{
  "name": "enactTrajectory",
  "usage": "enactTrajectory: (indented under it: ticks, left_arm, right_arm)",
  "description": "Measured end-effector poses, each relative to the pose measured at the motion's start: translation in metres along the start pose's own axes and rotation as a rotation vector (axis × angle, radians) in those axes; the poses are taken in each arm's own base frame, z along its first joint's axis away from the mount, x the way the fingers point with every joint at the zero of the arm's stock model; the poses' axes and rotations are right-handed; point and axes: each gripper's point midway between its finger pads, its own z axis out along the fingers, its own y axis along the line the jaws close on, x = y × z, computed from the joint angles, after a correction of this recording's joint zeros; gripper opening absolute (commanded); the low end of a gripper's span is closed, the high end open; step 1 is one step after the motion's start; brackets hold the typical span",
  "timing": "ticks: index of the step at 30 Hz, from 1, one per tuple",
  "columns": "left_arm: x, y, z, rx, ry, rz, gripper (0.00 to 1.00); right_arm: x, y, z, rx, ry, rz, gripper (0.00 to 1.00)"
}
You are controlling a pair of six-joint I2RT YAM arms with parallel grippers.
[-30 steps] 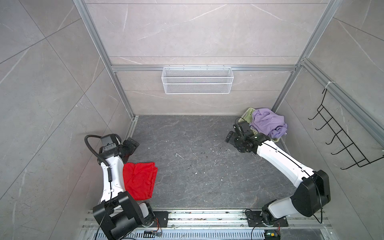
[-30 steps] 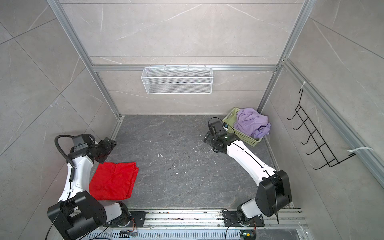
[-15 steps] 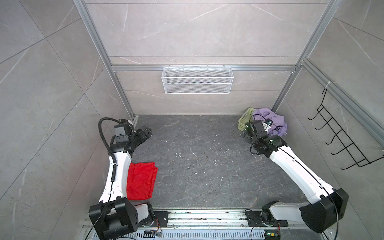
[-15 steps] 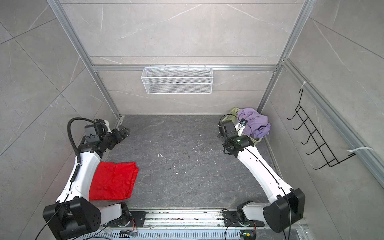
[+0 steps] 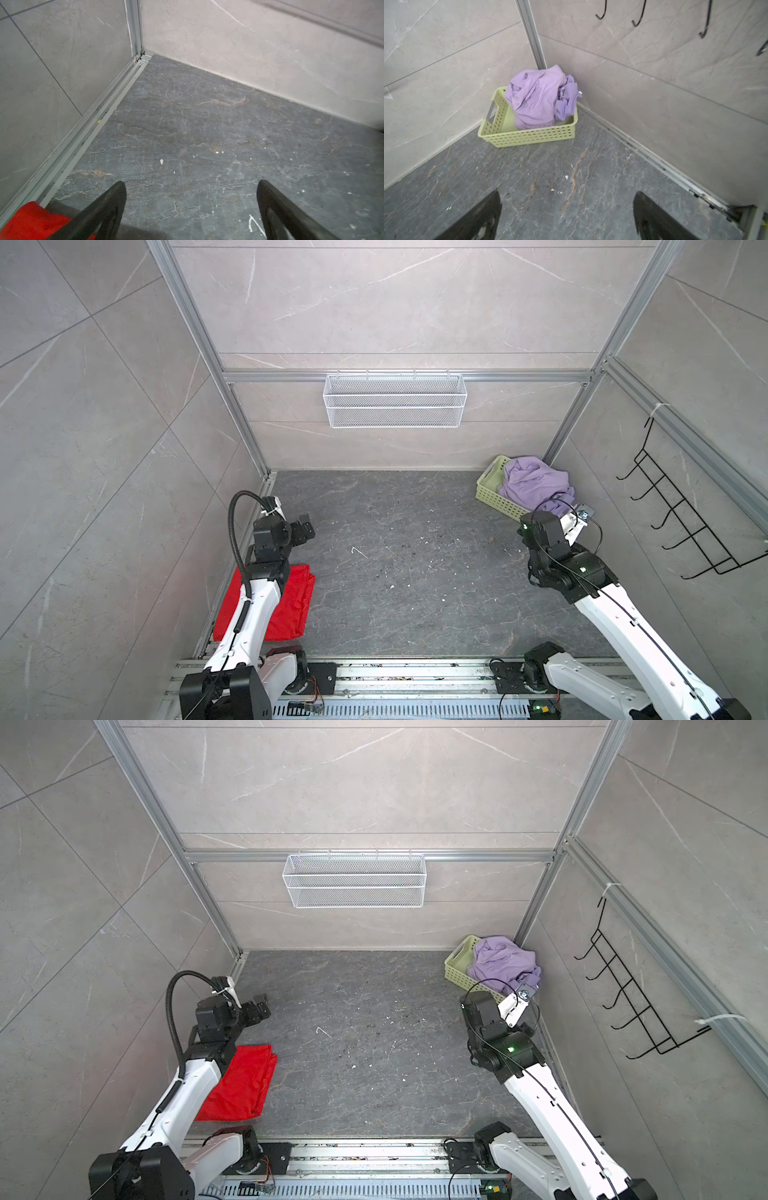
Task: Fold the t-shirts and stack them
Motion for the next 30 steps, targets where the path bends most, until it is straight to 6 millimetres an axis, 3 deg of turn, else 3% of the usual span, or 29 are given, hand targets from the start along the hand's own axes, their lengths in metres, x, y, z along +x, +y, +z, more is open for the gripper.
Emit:
enactTrajectory:
  ticks: [5, 10, 18, 24, 30]
  left_arm:
    - [0.067, 0.022, 0.009, -0.063, 0.063, 0.025, 1.0]
    - [0.102, 0.036, 0.012, -0.103, 0.071, 0.05, 1.0]
    - [0.102, 0.04, 0.04, -0.122, 0.018, 0.083, 1.0]
    - [0.12, 0.037, 0.062, -0.095, 0.056, 0.118, 1.0]
    - [0.105, 0.031, 0.068, -0.072, 0.016, 0.125, 1.0]
  right_arm:
    - [0.01, -0.015, 0.002, 0.009, -0.051, -0.052, 0.99]
    - [0.019, -0.019, 0.006, 0.014, -0.066, -0.083, 0.99]
    - [0.03, -0.011, 0.015, 0.015, -0.052, -0.141, 0.99]
    - [0.049, -0.013, 0.021, 0.015, -0.025, -0.178, 0.99]
    - [0.066, -0.01, 0.029, -0.025, -0.034, -0.225, 0.99]
